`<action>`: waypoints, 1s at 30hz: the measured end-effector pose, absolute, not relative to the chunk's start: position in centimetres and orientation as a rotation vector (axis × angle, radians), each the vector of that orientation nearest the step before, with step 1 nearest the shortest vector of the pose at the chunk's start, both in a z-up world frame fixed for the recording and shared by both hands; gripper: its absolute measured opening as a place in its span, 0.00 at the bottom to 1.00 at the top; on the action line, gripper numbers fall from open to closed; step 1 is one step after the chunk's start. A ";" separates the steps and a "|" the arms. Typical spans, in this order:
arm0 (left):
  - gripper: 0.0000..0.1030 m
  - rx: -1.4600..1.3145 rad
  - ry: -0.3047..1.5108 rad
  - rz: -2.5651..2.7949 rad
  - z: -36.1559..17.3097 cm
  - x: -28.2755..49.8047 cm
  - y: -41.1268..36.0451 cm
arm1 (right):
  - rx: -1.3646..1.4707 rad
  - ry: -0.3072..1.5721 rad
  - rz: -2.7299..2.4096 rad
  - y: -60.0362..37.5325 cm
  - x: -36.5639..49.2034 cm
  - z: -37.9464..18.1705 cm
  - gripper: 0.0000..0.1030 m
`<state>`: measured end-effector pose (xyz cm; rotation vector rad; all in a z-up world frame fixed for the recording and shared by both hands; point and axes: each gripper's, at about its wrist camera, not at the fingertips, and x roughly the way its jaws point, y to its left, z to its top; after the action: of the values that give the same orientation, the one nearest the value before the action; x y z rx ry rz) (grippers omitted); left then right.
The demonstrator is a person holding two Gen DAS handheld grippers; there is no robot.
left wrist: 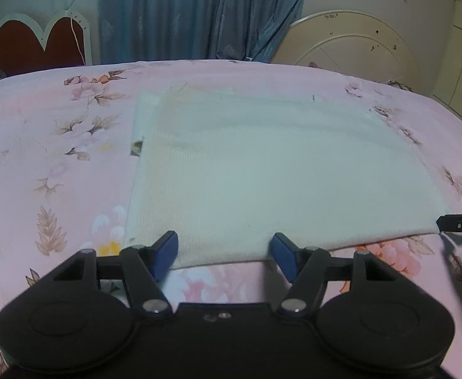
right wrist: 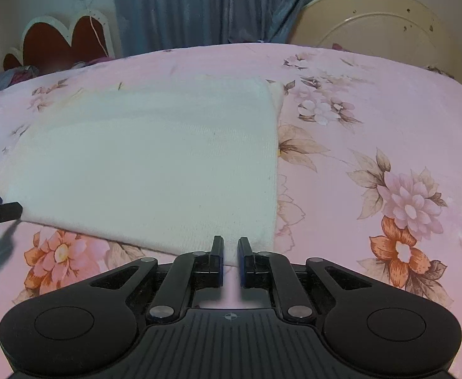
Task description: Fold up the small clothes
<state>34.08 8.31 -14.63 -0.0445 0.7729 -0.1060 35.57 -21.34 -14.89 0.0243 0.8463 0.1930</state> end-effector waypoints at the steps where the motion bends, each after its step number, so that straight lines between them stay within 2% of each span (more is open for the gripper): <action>1: 0.64 -0.051 0.773 -0.103 -14.6 34.1 8.4 | 0.025 0.846 0.195 -21.4 35.6 -15.0 0.08; 17: 0.64 -0.126 0.785 -0.061 -13.8 33.7 10.5 | 0.035 0.863 0.200 -22.3 35.0 -14.9 0.08; 19: 0.87 -0.151 0.766 0.023 -13.4 32.7 11.6 | 0.062 0.841 0.175 -23.1 34.3 -14.0 0.08; 20: 0.92 -0.180 0.735 0.065 -13.3 32.1 12.1 | 0.085 0.818 0.175 -23.6 33.9 -13.5 0.08; 22: 0.82 -0.317 0.708 0.047 -13.5 31.3 13.0 | 0.127 0.791 0.188 -24.2 33.4 -12.7 0.08; 24: 0.59 -0.508 0.714 -0.004 -14.6 31.4 13.7 | 0.160 0.763 0.214 -24.0 33.3 -12.0 0.08; 27: 0.60 -0.785 0.662 0.023 -16.6 31.5 14.6 | 0.214 0.735 0.269 -23.0 34.4 -10.7 0.08; 30: 0.60 -0.875 0.599 0.036 -17.5 31.9 14.7 | 0.283 0.726 0.321 -21.4 36.8 -9.8 0.08</action>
<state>31.92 14.68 -17.53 -0.8748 0.5991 0.0360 36.81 -21.37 -9.76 0.2828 0.7264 0.3213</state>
